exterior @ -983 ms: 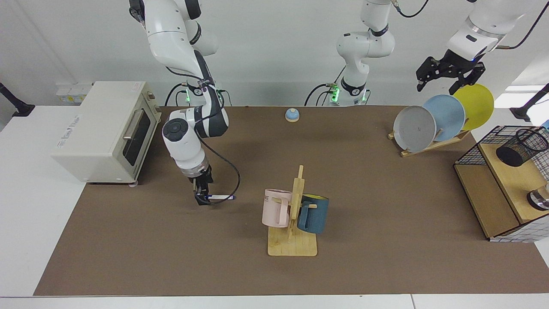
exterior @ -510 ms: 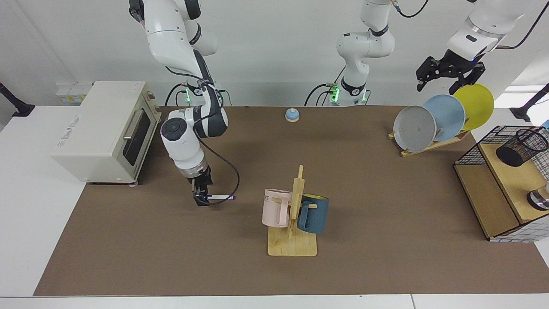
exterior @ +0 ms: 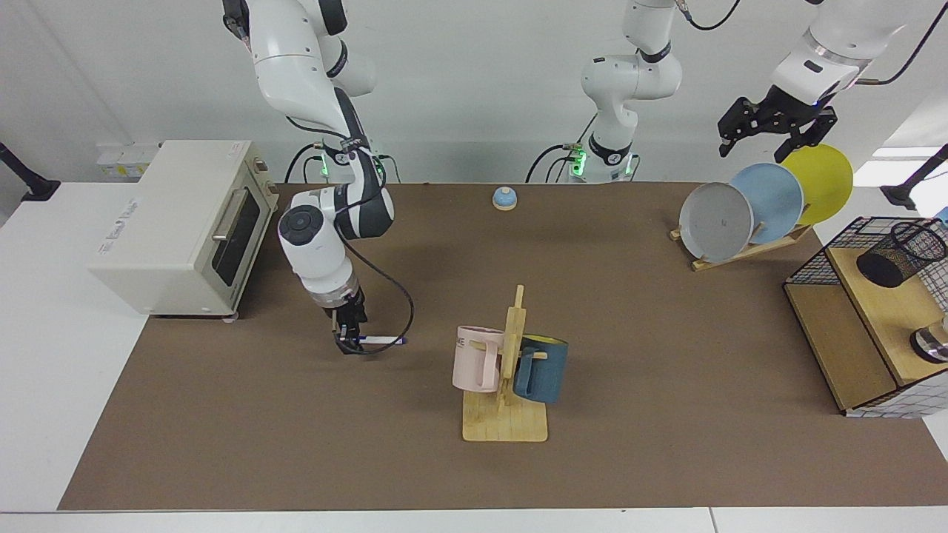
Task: Put markers into pen holder
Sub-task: 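Close the right gripper around the white marker, then lift the marker with the right gripper and carry it toward the middle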
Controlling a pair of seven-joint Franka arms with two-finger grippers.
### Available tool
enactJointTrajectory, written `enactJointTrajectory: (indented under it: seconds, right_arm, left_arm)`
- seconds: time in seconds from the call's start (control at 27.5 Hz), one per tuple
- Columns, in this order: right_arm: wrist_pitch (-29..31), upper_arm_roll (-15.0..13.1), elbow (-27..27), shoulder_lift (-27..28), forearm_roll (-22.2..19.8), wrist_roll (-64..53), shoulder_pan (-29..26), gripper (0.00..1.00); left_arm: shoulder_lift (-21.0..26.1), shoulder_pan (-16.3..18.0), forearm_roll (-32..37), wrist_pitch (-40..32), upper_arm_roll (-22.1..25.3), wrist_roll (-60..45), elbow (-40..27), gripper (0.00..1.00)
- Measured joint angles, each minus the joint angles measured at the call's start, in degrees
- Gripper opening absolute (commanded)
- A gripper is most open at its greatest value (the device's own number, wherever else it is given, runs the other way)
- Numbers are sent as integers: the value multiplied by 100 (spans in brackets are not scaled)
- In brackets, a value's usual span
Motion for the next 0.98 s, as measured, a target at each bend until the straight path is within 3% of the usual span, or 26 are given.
enactJointTrajectory:
  seconds: [0.36,0.73,0.98]
  right_arm:
    - [0,-5,0,0,0,-12,-1,35]
    - [0,3,1,0,-3,-18,2,4]
    - [-60,0,67,-8,-3,-18,2,0]
  left_arm:
    - [-1,0,0,-9,0,-1,0,100]
    - [-1,0,0,-53,-1,-1,0,100]
    - [-4,0,0,-191,-8,0,0,100]
